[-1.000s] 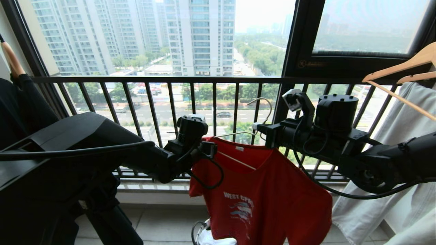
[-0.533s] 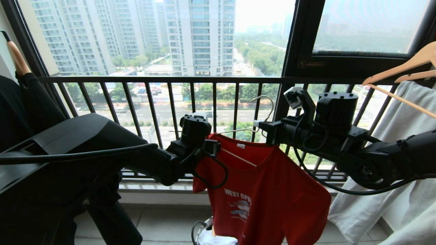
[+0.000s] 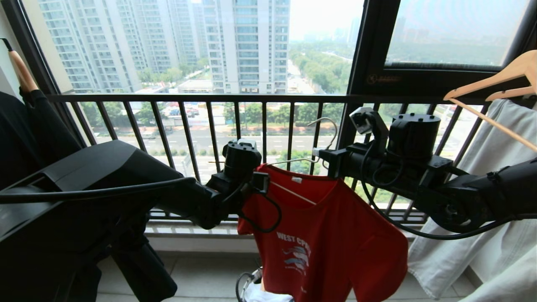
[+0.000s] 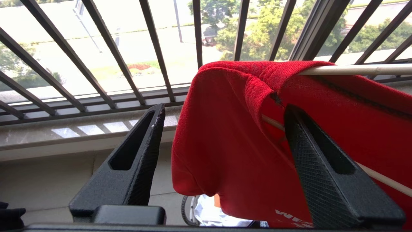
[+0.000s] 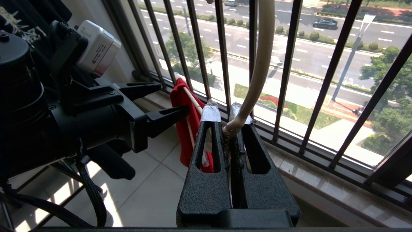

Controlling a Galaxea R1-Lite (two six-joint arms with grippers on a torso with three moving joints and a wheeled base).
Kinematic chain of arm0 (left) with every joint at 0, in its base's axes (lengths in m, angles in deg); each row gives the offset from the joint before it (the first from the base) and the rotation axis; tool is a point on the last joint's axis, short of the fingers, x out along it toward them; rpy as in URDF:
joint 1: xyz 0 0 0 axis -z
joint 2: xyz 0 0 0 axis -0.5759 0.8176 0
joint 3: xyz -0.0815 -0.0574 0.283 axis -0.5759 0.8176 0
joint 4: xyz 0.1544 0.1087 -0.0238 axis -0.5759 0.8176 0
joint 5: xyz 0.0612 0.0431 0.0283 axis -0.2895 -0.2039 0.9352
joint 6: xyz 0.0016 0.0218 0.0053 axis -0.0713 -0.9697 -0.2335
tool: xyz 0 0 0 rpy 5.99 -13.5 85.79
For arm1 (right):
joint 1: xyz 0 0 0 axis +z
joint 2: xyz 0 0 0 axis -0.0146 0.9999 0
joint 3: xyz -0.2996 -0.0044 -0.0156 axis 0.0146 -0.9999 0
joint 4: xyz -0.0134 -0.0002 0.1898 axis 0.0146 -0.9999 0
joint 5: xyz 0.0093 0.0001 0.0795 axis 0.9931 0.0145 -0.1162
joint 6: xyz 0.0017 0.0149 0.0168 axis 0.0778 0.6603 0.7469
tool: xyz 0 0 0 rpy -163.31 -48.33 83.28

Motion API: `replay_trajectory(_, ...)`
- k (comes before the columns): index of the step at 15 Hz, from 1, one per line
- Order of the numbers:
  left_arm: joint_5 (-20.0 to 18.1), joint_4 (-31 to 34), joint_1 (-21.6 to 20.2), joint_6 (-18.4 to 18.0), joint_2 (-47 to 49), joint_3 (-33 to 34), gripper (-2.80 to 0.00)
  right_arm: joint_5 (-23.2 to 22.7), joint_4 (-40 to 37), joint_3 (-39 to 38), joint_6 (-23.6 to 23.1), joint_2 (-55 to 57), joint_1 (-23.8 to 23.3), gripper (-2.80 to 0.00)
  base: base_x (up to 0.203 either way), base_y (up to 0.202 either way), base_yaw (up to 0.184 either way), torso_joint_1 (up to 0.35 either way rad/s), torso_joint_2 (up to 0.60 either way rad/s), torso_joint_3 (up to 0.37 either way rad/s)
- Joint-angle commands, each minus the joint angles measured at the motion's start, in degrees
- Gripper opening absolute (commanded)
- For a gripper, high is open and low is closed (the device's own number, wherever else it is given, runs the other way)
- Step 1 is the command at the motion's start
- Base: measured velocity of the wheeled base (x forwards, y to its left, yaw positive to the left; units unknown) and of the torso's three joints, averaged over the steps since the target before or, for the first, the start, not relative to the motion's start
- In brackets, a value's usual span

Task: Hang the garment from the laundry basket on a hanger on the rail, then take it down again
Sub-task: Take the clothes off the clothes rack

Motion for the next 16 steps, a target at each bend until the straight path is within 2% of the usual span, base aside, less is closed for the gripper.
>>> replay_trajectory(1,0.1,-0.2,0.0,0.0,0.1,-0.2,-2.80,-0.1,0.3,0.0,0.0,0.0,0.0,-2.80,0.000,0.000,0.000,0.000,0.00,0.000)
replay_trajectory(12,0.1,-0.3,-0.4,0.0,-0.7,0.2,-2.80,-0.1,0.2,0.8,-0.1,1.0,-1.7,-2.80,0.000,0.000,0.000,0.000,0.00,0.000)
replay_trajectory(16,-0.2,0.2,-5.6,0.1,-1.8,-2.6,-2.80,-0.1,0.2,0.8,-0.1,1.0,-1.8,-2.80,0.000,0.000,0.000,0.000,0.00,0.000)
